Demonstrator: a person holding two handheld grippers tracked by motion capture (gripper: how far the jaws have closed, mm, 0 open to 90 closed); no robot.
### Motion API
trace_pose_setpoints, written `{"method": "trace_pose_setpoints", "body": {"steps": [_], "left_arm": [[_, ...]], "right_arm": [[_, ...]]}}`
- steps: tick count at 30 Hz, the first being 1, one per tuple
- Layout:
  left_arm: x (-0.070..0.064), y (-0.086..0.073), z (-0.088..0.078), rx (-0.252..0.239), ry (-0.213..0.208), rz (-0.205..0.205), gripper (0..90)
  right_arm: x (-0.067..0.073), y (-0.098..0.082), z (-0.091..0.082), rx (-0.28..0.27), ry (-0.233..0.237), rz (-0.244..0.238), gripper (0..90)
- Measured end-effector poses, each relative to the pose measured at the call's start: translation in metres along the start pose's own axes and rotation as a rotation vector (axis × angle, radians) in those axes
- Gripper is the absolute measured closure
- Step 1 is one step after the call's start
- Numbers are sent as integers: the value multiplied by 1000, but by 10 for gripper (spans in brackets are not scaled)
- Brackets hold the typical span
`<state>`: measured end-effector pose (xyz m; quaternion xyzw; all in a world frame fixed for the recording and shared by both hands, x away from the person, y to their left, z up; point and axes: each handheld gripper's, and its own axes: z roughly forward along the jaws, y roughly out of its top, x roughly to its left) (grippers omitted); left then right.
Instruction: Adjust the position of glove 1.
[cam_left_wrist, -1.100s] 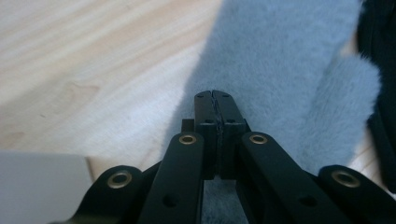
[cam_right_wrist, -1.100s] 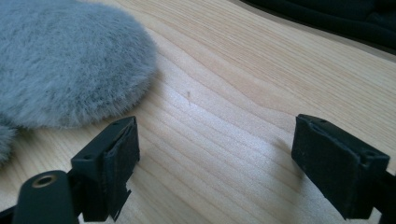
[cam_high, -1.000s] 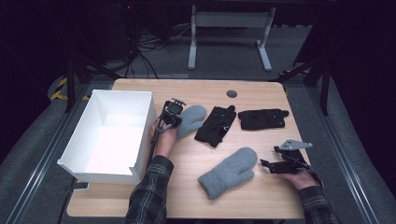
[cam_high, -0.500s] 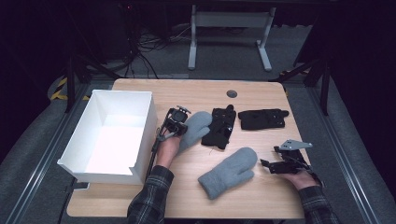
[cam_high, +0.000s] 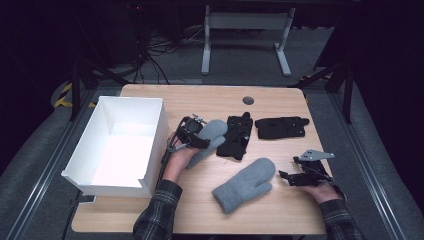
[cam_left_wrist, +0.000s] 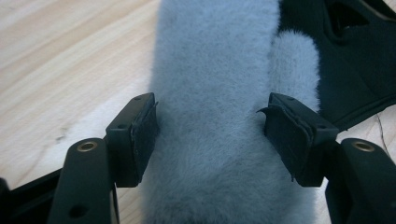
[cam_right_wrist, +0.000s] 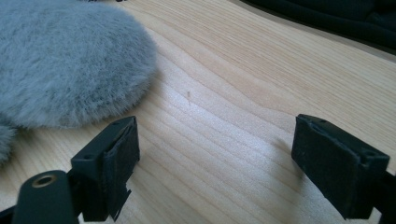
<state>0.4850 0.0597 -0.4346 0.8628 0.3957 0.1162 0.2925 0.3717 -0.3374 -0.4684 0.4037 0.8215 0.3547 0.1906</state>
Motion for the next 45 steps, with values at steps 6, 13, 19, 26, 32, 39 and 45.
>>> {"method": "trace_pose_setpoints", "body": {"steps": [6,13,19,26,32,39,45], "left_arm": [[3,-5,8,2,-41,-25,527],[6,-8,2,-15,-79,-30,764],[8,-8,-5,-19,-111,-46,797],[7,-6,-20,-54,-146,-56,801],[1,-1,-36,-61,-160,-46,804],[-11,3,-55,-70,-187,-34,809],[-23,4,-65,-74,-222,-16,810]], "right_arm": [[0,0,0,0,0,0,156],[0,0,0,0,0,-1,156],[0,0,0,0,0,0,156],[0,0,0,0,-1,-1,156],[0,0,0,0,0,-1,156],[0,0,0,0,1,-1,156],[0,0,0,0,1,-1,156]]}}
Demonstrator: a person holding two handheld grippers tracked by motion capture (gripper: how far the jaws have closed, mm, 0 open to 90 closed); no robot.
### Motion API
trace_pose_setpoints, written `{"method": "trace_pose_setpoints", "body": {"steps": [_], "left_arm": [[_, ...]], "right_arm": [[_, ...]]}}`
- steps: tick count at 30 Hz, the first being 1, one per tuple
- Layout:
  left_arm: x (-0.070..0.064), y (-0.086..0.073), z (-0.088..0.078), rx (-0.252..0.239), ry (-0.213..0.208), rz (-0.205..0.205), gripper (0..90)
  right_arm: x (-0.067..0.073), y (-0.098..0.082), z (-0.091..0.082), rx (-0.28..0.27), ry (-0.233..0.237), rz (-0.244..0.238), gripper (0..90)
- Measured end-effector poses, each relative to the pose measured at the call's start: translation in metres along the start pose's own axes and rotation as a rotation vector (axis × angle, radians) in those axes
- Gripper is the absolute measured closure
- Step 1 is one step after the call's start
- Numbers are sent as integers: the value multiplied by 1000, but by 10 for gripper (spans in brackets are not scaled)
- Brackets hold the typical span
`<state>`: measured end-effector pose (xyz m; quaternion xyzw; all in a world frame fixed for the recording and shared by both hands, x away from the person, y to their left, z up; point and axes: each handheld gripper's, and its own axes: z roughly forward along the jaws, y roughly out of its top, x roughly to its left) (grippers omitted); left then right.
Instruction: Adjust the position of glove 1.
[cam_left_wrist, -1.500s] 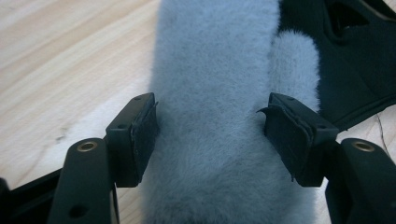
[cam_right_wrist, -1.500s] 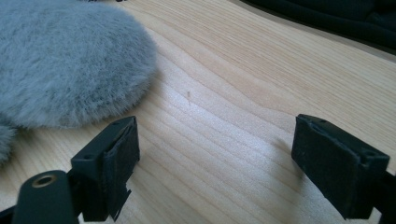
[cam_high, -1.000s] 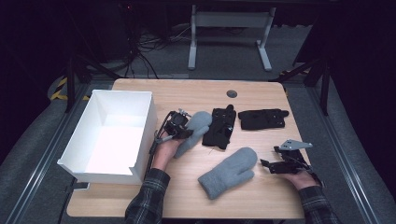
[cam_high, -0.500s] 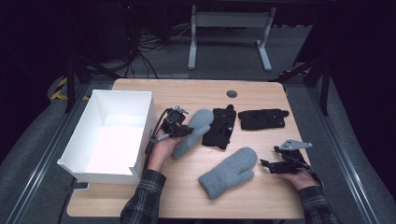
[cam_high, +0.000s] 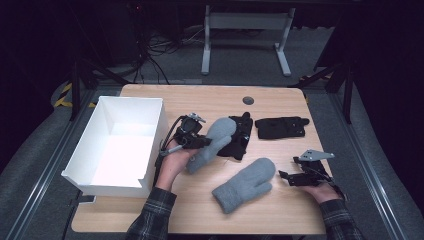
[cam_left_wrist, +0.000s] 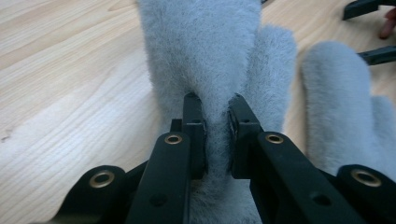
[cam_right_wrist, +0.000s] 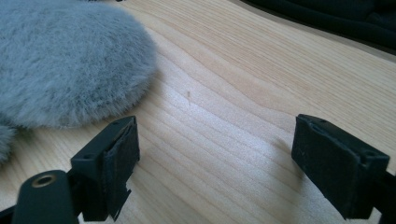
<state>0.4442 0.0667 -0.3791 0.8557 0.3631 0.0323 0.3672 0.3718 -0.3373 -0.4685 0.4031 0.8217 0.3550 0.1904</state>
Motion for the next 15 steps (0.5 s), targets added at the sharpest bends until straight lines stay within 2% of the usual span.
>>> {"method": "trace_pose_setpoints", "body": {"steps": [7,15], "left_arm": [[-17,2,-2,5,-48,21,811],[-44,7,1,7,-95,48,811]], "right_arm": [[0,0,0,-1,-1,1,156],[0,0,0,0,0,-1,156]]}}
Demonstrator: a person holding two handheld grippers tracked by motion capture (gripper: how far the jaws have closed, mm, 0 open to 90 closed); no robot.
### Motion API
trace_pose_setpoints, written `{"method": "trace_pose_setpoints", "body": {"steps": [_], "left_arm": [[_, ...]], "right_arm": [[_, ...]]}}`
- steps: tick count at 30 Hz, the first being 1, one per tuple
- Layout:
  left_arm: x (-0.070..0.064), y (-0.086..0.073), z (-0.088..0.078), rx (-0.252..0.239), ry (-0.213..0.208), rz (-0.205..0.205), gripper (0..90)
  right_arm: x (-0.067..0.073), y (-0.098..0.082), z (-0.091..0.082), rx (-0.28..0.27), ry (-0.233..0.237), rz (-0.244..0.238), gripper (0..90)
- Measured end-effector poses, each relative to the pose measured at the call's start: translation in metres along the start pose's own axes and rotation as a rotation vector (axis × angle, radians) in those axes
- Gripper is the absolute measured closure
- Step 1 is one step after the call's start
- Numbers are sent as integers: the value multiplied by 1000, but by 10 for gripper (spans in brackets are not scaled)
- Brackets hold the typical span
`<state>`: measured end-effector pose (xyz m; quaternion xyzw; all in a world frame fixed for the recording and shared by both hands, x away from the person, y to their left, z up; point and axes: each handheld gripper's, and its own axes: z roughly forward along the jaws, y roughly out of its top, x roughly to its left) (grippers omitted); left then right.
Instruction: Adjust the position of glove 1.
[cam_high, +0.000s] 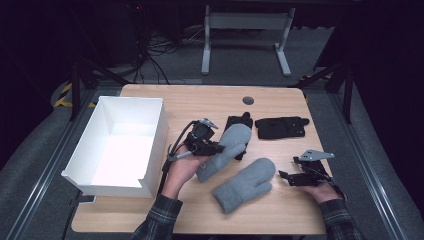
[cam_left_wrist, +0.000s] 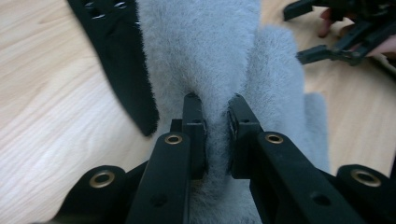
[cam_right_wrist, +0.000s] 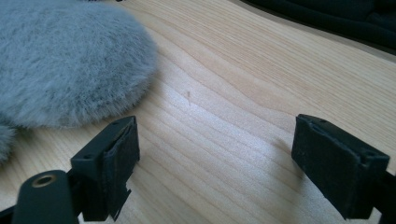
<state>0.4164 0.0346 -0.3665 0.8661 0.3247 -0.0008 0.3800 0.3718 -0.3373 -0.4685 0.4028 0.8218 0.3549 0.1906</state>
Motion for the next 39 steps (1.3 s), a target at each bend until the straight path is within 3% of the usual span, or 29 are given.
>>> {"method": "trace_pose_setpoints", "body": {"steps": [12,22,31,39], "left_arm": [[-43,5,14,56,-21,42,812],[-70,5,32,98,-20,71,813],[-82,2,51,142,-6,90,813],[-82,-5,65,163,-33,76,810]], "right_arm": [[0,0,0,0,0,0,156],[0,0,0,0,-1,0,156],[0,0,0,0,0,-1,156],[0,0,0,1,0,0,156]]}}
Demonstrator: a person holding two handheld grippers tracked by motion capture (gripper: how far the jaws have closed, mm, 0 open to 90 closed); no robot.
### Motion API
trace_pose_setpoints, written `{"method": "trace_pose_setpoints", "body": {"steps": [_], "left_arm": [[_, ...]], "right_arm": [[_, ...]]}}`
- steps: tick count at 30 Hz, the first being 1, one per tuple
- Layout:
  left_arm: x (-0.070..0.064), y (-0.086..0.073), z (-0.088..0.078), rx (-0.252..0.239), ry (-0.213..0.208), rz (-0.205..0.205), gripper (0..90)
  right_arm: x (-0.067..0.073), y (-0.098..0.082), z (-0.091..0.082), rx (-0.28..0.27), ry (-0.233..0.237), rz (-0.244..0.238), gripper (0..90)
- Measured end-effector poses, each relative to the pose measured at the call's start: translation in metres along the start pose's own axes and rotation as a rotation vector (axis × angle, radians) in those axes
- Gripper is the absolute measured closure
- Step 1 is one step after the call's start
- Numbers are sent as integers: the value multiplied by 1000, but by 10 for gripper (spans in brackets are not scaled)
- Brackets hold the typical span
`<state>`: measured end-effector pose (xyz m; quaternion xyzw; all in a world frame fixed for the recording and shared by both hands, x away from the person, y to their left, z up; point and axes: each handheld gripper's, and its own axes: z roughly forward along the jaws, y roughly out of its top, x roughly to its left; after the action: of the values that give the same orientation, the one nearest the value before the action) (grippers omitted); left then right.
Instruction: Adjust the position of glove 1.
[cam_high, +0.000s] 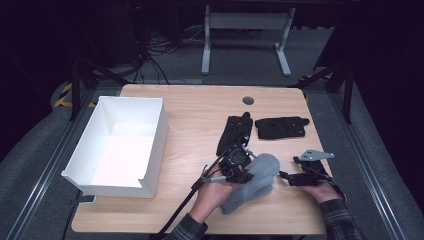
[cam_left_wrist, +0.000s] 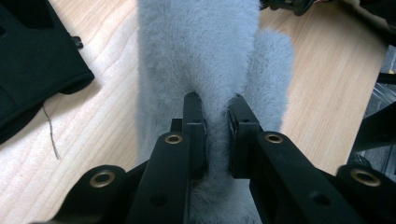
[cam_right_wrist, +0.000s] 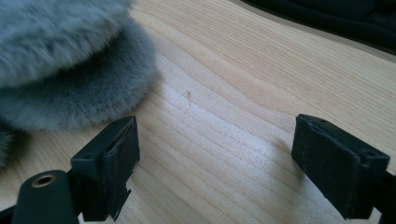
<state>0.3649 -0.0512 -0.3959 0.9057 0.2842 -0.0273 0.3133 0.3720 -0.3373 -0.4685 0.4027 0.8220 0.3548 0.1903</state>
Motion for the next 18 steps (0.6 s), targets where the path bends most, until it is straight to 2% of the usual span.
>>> {"method": "trace_pose_setpoints", "body": {"steps": [4,6,8,11,15,18], "left_arm": [[1,-2,3,-8,-10,12,762],[0,-3,2,-29,-5,31,674],[1,-2,-2,-50,-22,46,570],[4,0,-8,-86,-32,66,468],[11,5,-15,-122,-28,110,384],[21,10,-15,-132,-42,136,340]], "right_arm": [[0,0,0,0,0,0,155],[0,0,0,0,0,0,155],[0,0,0,0,0,0,156],[0,0,0,0,0,0,156],[0,0,0,0,0,-1,156],[0,0,0,0,0,-1,155]]}}
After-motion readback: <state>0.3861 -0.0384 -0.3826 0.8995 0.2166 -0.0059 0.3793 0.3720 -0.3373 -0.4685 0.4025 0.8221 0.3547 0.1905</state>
